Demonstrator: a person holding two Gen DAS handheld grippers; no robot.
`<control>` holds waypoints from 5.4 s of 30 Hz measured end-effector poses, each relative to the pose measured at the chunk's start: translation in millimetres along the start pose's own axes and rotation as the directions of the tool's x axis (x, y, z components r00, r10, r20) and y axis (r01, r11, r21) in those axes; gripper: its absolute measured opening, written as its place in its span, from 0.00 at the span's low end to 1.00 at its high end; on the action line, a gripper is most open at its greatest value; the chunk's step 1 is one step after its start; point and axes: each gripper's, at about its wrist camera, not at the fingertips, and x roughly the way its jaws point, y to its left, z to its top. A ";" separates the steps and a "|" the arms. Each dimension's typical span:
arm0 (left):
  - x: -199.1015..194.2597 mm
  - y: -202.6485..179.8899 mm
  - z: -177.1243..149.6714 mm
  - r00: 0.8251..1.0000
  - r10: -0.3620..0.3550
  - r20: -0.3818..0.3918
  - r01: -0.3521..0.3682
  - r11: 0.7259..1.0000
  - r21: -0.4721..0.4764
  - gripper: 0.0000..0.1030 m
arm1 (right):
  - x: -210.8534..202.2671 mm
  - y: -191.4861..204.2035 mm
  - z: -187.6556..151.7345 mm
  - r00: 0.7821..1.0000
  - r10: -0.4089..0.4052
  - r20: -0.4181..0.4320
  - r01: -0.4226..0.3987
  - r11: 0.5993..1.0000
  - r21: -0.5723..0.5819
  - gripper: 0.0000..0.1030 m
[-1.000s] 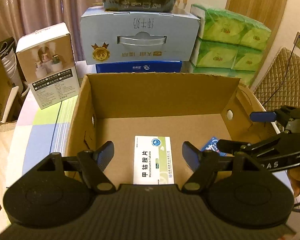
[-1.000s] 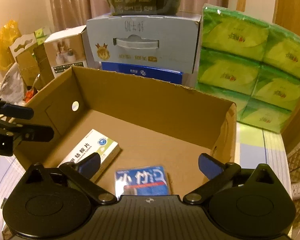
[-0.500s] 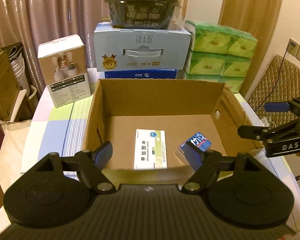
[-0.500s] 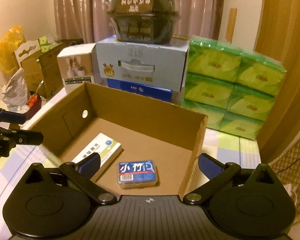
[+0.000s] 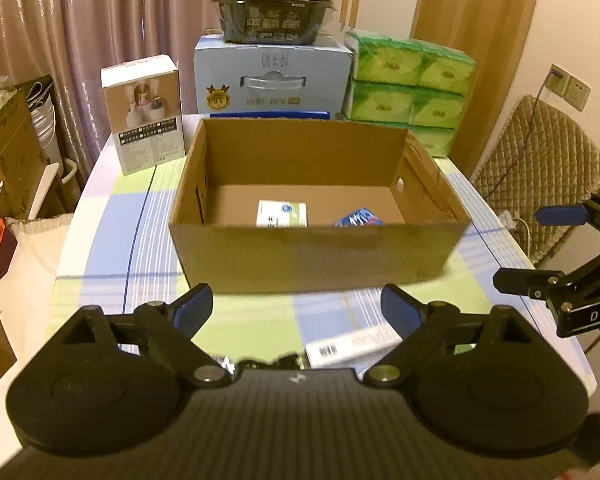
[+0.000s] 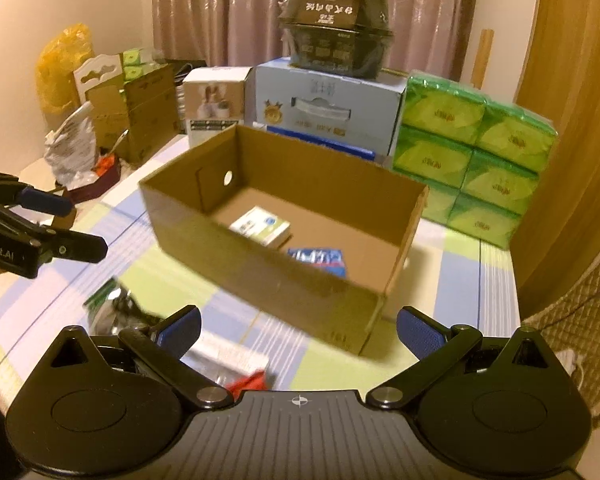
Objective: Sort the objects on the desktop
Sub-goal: 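Withdraw both tools from the cardboard box back over the table, then grasp the white plug adapter with the right tool while the left tool grasps the white spoon, then lift the spoon and plug adapter and carry both over the cardboard box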
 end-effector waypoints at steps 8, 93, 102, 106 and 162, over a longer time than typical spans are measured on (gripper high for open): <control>-30.5 -11.8 -46.5 1.000 0.010 0.001 -0.010 1.000 -0.012 0.92 | -30.6 15.7 -45.8 1.000 0.002 -0.007 -0.002 1.000 -0.016 0.98; 83.9 -83.2 -159.5 0.980 -0.067 -0.189 0.004 0.949 -0.315 0.20 | 51.3 -2.6 -128.5 0.953 0.175 -0.249 -0.198 0.977 -0.074 0.60; 70.5 -82.5 -169.9 0.965 -0.097 -0.242 0.013 0.945 -0.327 0.10 | 46.2 -0.9 -130.2 0.953 0.181 -0.242 -0.201 0.978 -0.060 0.60; 55.2 -83.6 -183.2 0.957 -0.128 -0.259 0.047 0.953 -0.300 0.08 | 42.1 2.3 -131.0 0.951 0.187 -0.245 -0.206 0.977 -0.053 0.61; 33.9 -80.5 -193.7 0.960 -0.018 -0.280 0.031 0.999 0.041 0.03 | 40.2 20.7 -142.0 0.950 0.199 -0.241 -0.199 0.980 0.025 0.60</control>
